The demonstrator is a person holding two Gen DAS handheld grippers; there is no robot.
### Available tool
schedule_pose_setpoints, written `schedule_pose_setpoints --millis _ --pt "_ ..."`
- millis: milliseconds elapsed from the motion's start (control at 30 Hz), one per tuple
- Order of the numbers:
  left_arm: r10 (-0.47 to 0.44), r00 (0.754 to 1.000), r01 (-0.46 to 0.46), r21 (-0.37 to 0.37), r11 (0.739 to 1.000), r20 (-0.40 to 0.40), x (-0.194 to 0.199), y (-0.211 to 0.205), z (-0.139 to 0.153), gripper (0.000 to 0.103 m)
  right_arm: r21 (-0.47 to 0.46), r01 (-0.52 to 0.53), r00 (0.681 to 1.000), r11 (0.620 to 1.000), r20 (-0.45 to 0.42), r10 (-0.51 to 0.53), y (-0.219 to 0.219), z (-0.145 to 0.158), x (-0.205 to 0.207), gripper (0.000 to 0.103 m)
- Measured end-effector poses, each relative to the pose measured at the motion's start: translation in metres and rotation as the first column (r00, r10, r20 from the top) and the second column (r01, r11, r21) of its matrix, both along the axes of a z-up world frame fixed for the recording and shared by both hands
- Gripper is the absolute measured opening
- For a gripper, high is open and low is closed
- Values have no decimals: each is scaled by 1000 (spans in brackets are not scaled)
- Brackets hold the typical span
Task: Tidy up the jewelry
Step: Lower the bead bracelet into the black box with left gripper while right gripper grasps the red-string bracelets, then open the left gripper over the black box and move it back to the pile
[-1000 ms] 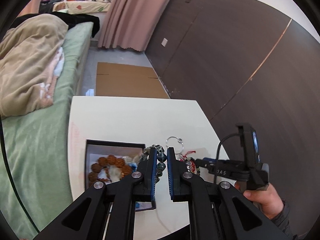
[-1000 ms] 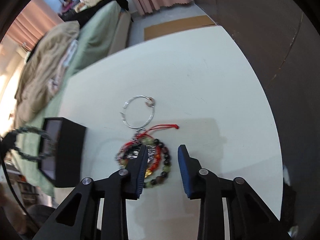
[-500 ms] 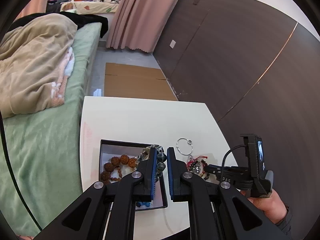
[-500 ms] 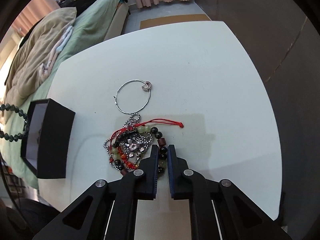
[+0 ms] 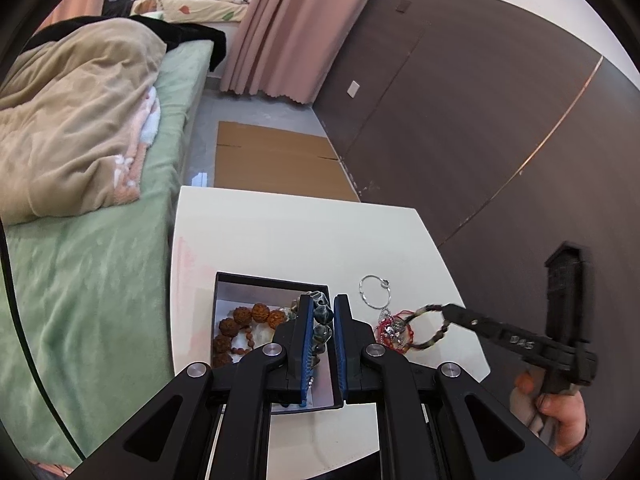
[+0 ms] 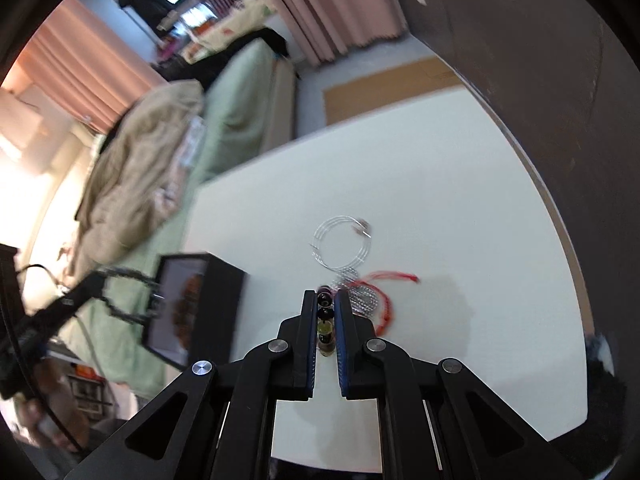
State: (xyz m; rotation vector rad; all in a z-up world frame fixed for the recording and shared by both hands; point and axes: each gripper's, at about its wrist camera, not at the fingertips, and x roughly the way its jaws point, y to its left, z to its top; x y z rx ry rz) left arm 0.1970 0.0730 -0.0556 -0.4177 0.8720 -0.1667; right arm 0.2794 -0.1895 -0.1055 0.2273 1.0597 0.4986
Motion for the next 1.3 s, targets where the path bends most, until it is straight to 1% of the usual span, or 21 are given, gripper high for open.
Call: schedule_pose_setpoints --millis 67,100,133,200,267,367,467,600,667,700,733,767,800,833,900,1000,1100,1300 --pt "-8 1000 7 -17 1000 -22 1 2 -1 20 23 -14 1000 1000 27 14 9 15 -2 10" --pt "-6 999 5 -24 1000 -31 1 4 -1 39 34 -28 999 999 44 27 16 22 -3 10" --pt "2 1000 -3 -32 999 -26 -1 6 0 64 45 -43 997 998 58 41 21 29 -4 10" --pt "31 999 -31 -39 999 16 -7 11 5 80 60 -76 995 995 76 72 34 40 -7 10" --pt "46 998 -45 -34 998 45 -12 16 12 80 71 -108 991 992 85 102 47 48 -9 10" --pt "68 996 -66 -44 997 53 -18 27 17 80 86 -159 984 984 95 150 69 57 -10 10" --pt "102 994 -100 -50 994 45 -21 37 18 80 103 -215 974 971 96 205 92 62 -14 10" --pt "134 989 -133 -21 991 60 -29 46 24 80 131 -281 958 951 93 270 122 63 -20 10" --pt "150 986 -151 -3 989 65 -32 50 25 80 147 -297 954 943 91 286 131 60 -21 10" --pt "161 985 -162 7 987 64 -33 53 24 80 137 -295 954 946 93 284 135 57 -21 10" --pt "171 983 -172 9 985 60 -34 56 23 80 126 -289 956 949 90 279 137 53 -21 14" --pt "179 982 -179 1 984 53 -34 58 21 80 113 -274 961 955 68 268 136 46 -18 34" --pt "182 982 -181 -5 983 46 -34 60 19 80 109 -256 966 960 50 252 134 42 -16 48" --pt "182 983 -182 -9 983 38 -34 60 16 80 111 -228 974 967 36 226 129 38 -14 68" --pt "179 983 -179 -1 984 32 -33 58 14 80 131 -177 984 975 35 174 111 33 -12 70" --pt "159 987 -159 10 987 32 -30 50 13 80 140 -144 990 980 21 143 90 33 -12 70" --pt "130 991 -131 14 991 33 -26 38 14 80 116 -104 995 988 25 102 72 40 -13 70" --pt "64 998 -65 36 997 25 -15 10 11 80 102 -68 997 992 37 64 37 50 -15 70"
